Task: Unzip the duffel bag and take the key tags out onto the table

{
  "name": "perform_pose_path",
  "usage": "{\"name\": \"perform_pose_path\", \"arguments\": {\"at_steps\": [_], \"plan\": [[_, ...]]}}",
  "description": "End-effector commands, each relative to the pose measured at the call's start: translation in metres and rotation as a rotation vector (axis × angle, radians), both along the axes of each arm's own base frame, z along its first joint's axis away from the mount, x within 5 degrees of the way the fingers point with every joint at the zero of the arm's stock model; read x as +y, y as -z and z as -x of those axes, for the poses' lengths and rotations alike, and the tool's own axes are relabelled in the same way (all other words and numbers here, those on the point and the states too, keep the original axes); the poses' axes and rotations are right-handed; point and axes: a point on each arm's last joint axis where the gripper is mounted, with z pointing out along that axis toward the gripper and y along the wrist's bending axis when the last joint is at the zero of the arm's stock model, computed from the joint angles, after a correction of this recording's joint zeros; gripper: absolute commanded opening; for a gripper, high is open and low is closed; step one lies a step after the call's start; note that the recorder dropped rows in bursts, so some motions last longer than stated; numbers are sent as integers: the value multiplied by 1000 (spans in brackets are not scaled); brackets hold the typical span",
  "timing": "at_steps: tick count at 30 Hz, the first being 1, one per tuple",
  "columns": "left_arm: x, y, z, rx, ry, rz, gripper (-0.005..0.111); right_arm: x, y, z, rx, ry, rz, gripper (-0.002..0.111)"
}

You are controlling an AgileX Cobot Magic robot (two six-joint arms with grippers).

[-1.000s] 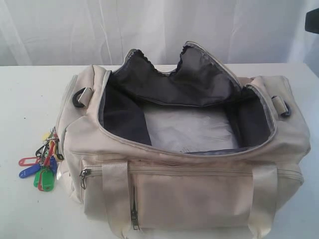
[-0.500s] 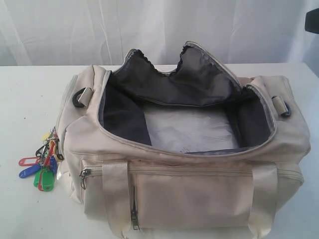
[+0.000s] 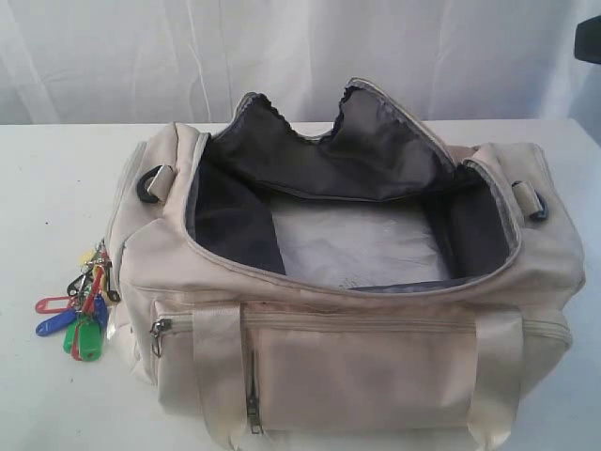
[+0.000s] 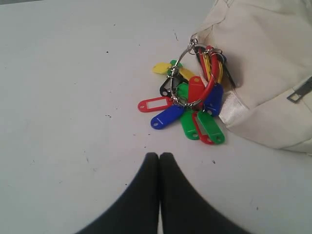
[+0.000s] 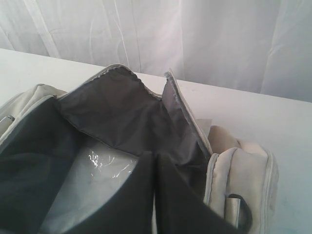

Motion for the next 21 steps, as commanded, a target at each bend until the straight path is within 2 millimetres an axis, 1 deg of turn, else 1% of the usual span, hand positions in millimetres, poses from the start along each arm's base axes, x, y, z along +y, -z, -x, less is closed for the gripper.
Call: {"name": "perform_pose_path", "arguments": {"at_steps": [1, 12, 16, 21], "plan": [[-1, 0, 0, -11, 4, 13, 0, 0, 0, 1, -3, 4, -7, 0], [4, -2, -1, -33, -65, 1, 0, 0, 0, 1, -3, 4, -7, 0], [7, -1, -1, -28, -69, -107, 0, 0, 0, 1, -3, 4, -7, 0], [7, -1, -1, -31, -70, -107, 0, 0, 0, 1, -3, 4, -7, 0]]}}
